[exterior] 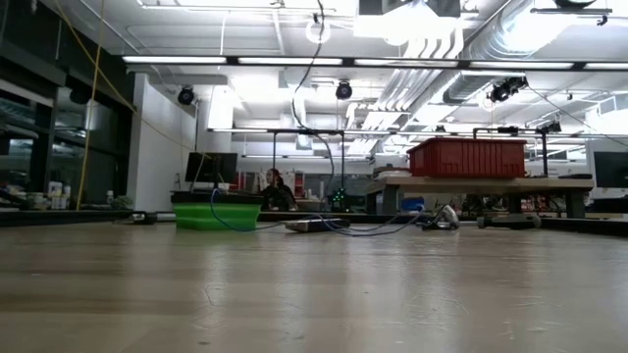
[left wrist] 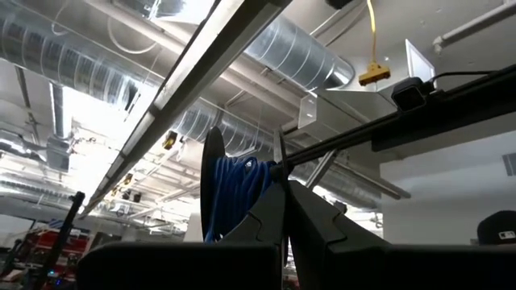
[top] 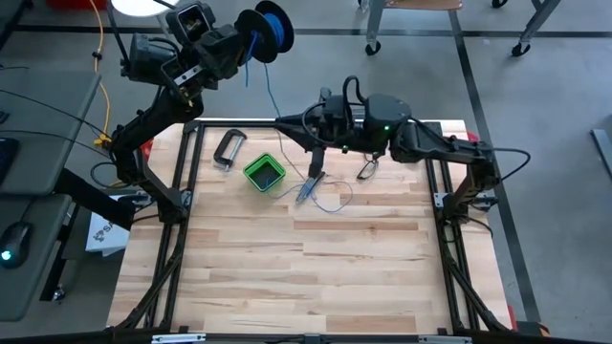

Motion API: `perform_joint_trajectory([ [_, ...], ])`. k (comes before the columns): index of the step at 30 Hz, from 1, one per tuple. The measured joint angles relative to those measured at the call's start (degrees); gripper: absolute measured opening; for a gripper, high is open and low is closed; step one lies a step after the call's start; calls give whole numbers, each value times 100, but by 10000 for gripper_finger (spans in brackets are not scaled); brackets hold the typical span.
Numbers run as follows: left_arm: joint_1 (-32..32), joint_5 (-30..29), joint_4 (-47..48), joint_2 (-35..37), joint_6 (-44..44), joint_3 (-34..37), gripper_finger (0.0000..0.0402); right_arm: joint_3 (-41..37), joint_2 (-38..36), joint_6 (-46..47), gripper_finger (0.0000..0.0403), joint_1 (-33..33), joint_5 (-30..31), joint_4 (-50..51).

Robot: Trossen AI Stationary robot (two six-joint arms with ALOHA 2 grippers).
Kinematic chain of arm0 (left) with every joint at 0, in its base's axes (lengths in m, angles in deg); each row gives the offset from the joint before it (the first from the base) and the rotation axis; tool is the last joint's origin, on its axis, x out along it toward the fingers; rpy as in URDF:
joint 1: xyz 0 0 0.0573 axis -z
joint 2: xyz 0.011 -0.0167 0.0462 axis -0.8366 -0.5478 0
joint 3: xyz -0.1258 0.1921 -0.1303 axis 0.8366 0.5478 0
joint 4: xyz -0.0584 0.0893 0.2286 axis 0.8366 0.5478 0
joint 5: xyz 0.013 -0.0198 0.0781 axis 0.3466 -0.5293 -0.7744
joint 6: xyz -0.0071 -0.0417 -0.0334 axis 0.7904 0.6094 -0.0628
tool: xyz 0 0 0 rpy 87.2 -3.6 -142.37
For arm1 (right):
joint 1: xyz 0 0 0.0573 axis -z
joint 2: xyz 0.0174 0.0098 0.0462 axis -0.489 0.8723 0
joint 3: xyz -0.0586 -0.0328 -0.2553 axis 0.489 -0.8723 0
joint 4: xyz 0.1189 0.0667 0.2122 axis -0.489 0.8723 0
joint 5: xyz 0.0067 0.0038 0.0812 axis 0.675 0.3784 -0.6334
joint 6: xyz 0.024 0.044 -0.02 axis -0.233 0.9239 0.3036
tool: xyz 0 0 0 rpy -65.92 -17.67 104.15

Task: Coil cords
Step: Coil the blue wire onto the spool

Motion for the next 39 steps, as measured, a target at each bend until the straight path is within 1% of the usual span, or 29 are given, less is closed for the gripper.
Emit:
perform_joint_trajectory([
  [2, 0, 0, 1, 0, 0, 0, 1, 2, -1, -69, 52, 0, -161, 13],
  [3, 0, -1, -2, 0, 0, 0, 1, 0, -1, -65, 44, 0, -167, 47],
  [5, 0, -2, -3, 0, -1, 0, 1, 0, 1, -39, 15, -15, -173, 105],
  [6, -3, -2, -3, 0, -17, 0, 1, 0, 1, -5, 8, -26, -173, 126],
  [10, -176, 29, 138, 86, -300, 2, 1, 0, -135, 133, 2, -141, -168, 438],
  [12, -358, 56, 376, 193, -407, 2, 1, 0, -295, 109, 2, -234, -170, 655],
  [14, -570, 12, 778, 314, -613, 2, 1, 9, -468, 108, 1, -316, -177, 820],
  [17, -813, -215, 1563, 450, -874, 2, 1, 11, -683, 104, 1, -441, -170, 1007],
  [19, -908, -331, 2011, 488, -904, 2, 1, 9, -791, 66, 1, -508, -155, 1080],
  [22, -966, -313, 2655, 535, -717, 2, 1, 2, -993, 13, 0, -560, -149, 1127],
  [24, -968, -41, 3273, 594, -468, 1, 1, 2, -1134, 1, 0, -564, -151, 1149],
  [26, -967, 349, 4129, 652, -278, 0, 1, 2, -1256, -5, 0, -557, -134, 1236],
  [28, -955, 624, 5011, 710, -295, 2, 1, 2, -1355, -83, 0, -553, -110, 1336],
  [31, -864, 681, 6058, 809, -463, 2, 1, 0, -1482, -94, 0, -553, -107, 1410],
  [34, -861, 694, 6578, 906, -545, 2, 1, 2, -1583, -143, 0, -534, -107, 1399],
  [39, -663, 728, 6744, 883, -385, 0, 1, 0, -1620, -232, 0, -522, -45, 1497],
])
